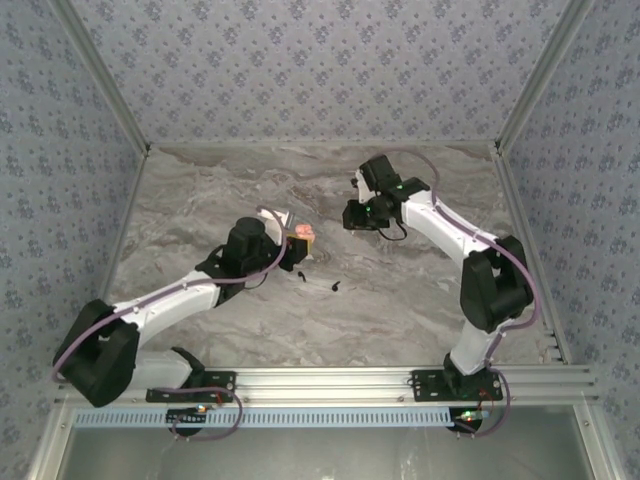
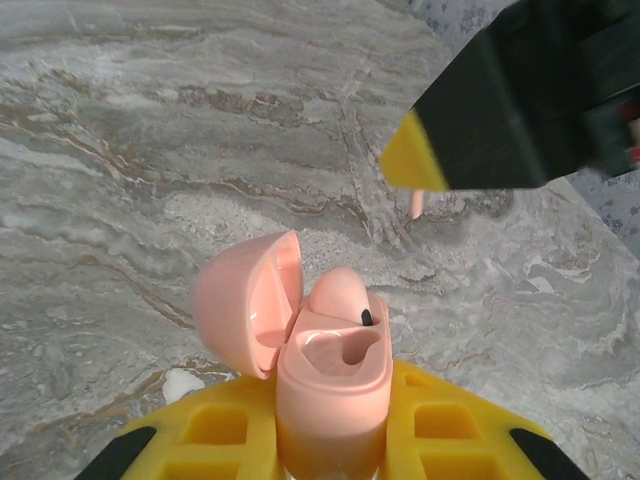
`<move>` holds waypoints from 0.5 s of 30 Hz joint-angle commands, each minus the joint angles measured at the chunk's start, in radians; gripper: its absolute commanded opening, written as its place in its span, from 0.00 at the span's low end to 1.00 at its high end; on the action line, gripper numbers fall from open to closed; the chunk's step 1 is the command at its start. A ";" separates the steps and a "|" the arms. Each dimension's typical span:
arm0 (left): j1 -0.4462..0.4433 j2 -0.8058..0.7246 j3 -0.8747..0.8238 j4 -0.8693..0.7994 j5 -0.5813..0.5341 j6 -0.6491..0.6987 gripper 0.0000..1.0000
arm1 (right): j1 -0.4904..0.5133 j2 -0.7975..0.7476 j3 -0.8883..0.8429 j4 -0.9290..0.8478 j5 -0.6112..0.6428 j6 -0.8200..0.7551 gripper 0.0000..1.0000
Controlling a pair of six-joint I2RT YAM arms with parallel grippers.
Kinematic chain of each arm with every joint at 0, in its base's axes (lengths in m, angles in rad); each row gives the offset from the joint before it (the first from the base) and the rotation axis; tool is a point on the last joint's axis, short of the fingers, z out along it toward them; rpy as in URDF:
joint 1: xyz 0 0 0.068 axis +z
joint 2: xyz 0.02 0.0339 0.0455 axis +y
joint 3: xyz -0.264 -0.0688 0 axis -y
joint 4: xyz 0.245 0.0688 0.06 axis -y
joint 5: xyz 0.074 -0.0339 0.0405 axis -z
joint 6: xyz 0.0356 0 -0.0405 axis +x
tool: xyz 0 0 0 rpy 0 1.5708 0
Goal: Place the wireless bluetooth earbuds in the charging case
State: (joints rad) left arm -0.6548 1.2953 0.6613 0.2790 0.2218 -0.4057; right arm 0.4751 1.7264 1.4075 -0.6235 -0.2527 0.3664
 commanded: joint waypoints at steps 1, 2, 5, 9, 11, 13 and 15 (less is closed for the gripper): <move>-0.001 0.047 0.053 0.089 0.037 -0.016 0.20 | -0.007 -0.067 -0.008 0.014 -0.058 0.017 0.23; -0.001 0.065 0.059 0.100 0.042 -0.016 0.20 | -0.007 -0.081 -0.007 0.016 -0.070 0.016 0.23; 0.000 0.103 0.072 0.138 0.071 -0.010 0.20 | -0.007 -0.113 -0.003 0.018 -0.092 0.018 0.23; 0.000 0.141 0.062 0.228 0.091 -0.002 0.19 | -0.007 -0.149 -0.001 0.018 -0.118 0.026 0.24; 0.000 0.155 0.047 0.290 0.097 0.002 0.19 | -0.006 -0.166 -0.002 0.046 -0.130 0.030 0.24; 0.001 0.171 0.044 0.316 0.102 0.006 0.19 | -0.005 -0.181 -0.003 0.054 -0.135 0.038 0.24; -0.002 0.180 0.047 0.335 0.121 0.021 0.18 | -0.001 -0.197 -0.008 0.068 -0.147 0.042 0.24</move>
State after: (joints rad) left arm -0.6544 1.4624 0.6952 0.5072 0.3004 -0.4088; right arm 0.4755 1.5738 1.4067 -0.5831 -0.3626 0.3882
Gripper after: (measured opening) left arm 0.194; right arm 0.237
